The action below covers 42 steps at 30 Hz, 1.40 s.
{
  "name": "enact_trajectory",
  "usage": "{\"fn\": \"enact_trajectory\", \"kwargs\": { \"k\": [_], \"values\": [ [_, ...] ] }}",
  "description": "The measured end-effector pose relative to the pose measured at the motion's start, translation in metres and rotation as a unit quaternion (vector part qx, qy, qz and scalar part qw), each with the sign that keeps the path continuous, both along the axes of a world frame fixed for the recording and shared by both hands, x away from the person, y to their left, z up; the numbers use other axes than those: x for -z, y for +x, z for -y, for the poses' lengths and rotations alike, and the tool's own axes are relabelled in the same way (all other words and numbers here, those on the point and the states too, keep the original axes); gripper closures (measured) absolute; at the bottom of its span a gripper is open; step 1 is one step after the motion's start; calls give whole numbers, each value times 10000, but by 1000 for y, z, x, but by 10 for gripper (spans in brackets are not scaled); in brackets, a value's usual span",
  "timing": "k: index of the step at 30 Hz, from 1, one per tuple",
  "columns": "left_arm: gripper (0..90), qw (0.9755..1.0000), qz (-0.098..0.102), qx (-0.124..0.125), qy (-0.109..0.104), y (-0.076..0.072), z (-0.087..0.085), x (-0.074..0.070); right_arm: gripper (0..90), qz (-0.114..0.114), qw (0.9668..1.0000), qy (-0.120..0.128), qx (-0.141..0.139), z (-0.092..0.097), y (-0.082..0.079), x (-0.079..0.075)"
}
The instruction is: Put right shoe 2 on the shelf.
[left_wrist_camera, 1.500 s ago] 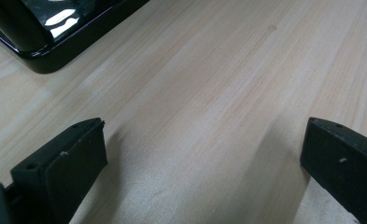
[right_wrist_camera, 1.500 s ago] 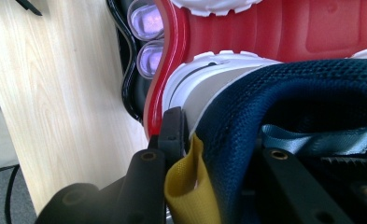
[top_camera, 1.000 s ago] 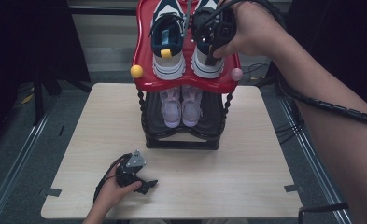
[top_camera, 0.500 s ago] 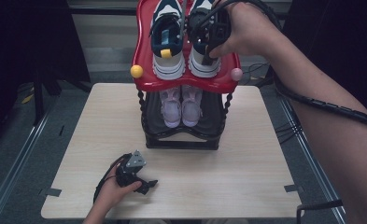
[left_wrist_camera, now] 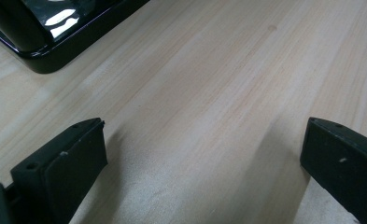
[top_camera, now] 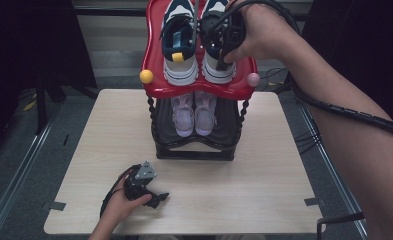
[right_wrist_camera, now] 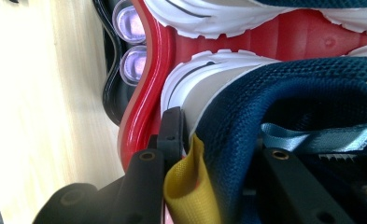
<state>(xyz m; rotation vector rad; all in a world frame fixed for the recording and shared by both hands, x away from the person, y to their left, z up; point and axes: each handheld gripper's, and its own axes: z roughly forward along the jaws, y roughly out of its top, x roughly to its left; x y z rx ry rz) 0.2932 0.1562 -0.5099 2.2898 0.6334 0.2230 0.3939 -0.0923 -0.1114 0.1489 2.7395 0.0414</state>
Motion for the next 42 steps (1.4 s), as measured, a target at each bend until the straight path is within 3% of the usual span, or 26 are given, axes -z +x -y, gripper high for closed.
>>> {"fn": "enact_trajectory", "kwargs": {
  "k": [15, 33, 42],
  "values": [
    [0, 10000, -2, 1, -1, 0, 0, 0, 704, 16, 10000, 15, -94, -1, 1, 0],
    [0, 10000, -2, 0, -1, 0, 0, 0, 701, -64, 9997, 234, 68, -3, 2, 0],
    [0, 10000, -1, 0, 0, 0, 0, 0, 619, -32, 9994, 276, 202, 0, 2, 0]
  ]
}}
